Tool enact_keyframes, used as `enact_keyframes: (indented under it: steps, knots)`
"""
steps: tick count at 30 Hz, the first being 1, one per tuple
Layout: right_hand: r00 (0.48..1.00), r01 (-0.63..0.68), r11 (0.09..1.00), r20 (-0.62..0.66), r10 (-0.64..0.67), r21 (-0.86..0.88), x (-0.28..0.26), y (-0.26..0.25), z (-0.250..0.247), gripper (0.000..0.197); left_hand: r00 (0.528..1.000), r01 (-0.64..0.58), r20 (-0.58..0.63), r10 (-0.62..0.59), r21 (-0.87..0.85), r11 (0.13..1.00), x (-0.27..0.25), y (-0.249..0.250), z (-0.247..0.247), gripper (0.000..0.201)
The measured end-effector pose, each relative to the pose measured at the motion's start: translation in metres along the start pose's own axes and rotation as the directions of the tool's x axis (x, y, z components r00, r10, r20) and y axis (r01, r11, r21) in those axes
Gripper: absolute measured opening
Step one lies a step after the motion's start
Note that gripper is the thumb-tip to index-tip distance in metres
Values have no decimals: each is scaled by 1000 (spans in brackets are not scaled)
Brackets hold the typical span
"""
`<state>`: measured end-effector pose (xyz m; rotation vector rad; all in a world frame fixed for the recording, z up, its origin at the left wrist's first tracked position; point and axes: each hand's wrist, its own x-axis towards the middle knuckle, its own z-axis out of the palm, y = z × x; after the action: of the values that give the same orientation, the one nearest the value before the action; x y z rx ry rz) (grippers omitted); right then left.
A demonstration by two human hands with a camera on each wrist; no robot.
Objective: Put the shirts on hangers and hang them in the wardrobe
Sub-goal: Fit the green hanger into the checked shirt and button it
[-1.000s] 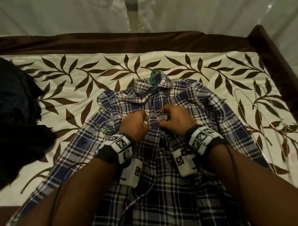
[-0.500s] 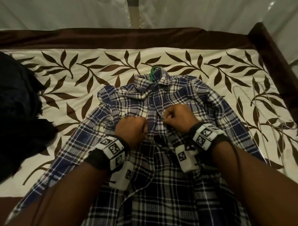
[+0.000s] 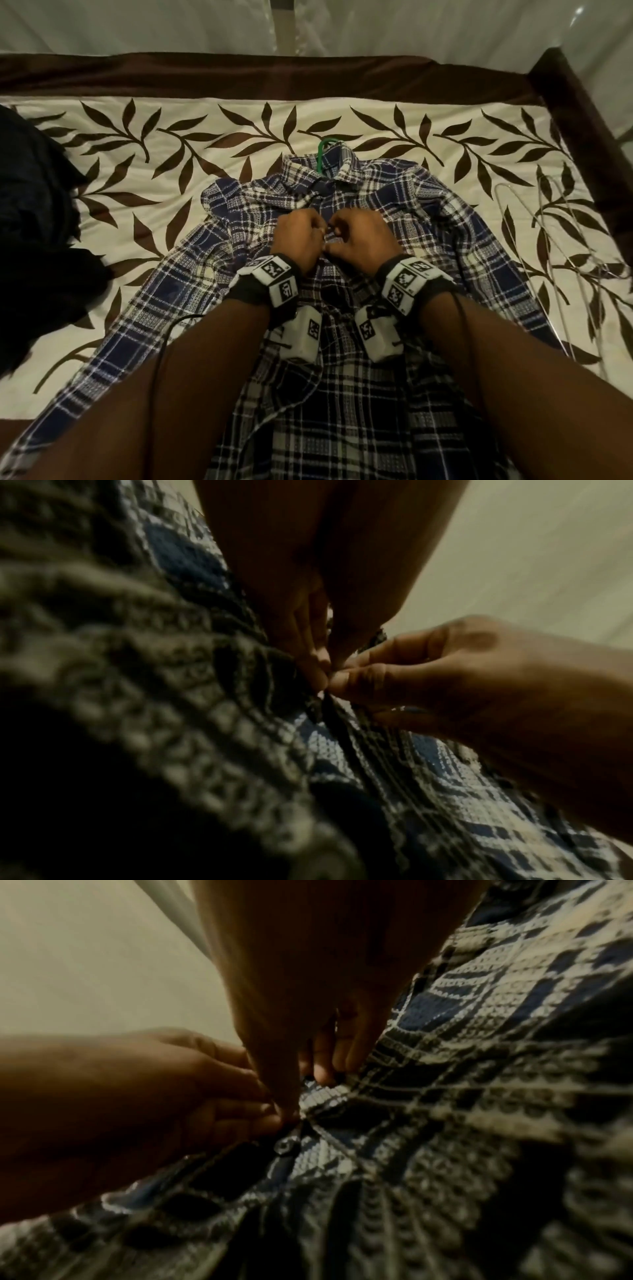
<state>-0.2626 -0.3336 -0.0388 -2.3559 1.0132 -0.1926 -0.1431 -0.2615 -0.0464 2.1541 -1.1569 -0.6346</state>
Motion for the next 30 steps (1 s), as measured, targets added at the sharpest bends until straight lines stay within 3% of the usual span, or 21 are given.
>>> enact_keyframes:
  steps: [3, 7, 12, 16, 20, 23, 26, 30]
  knots:
    - [1000, -22, 992, -17, 20, -121, 4, 2, 4, 23, 997, 54, -58, -58, -58, 997, 3, -7, 6, 18]
    - [988, -106, 989, -99, 116, 104, 0, 7, 3, 13, 996, 51, -68, -56, -79, 996, 4, -10, 8, 20]
    - [998, -54, 996, 4, 55, -77, 3, 1, 13, 37, 993, 40, -96, -69, -271, 962, -4, -12, 12, 37]
    - [995, -99, 988, -13, 98, -121, 6, -4, 8, 12, 976, 63, -169, -138, -387, 920, -6, -10, 9, 29]
    - [964, -232, 957, -90, 251, 176, 4, 4, 5, 11, 981, 109, -120, -152, -312, 944, 3, -11, 6, 14]
    - [939, -237, 876, -131, 317, 419, 1, 14, -1, 8, 989, 100, -95, -117, -161, 982, 6, -10, 6, 11]
    - [945, -186, 876, -164, 284, 446, -2, 20, -3, 12, 993, 64, -97, -63, 8, 998, 5, -5, 7, 12]
    - [964, -92, 908, -193, 185, 409, -2, 23, 0, 11, 994, 19, -105, -9, 93, 995, 5, 2, 8, 9]
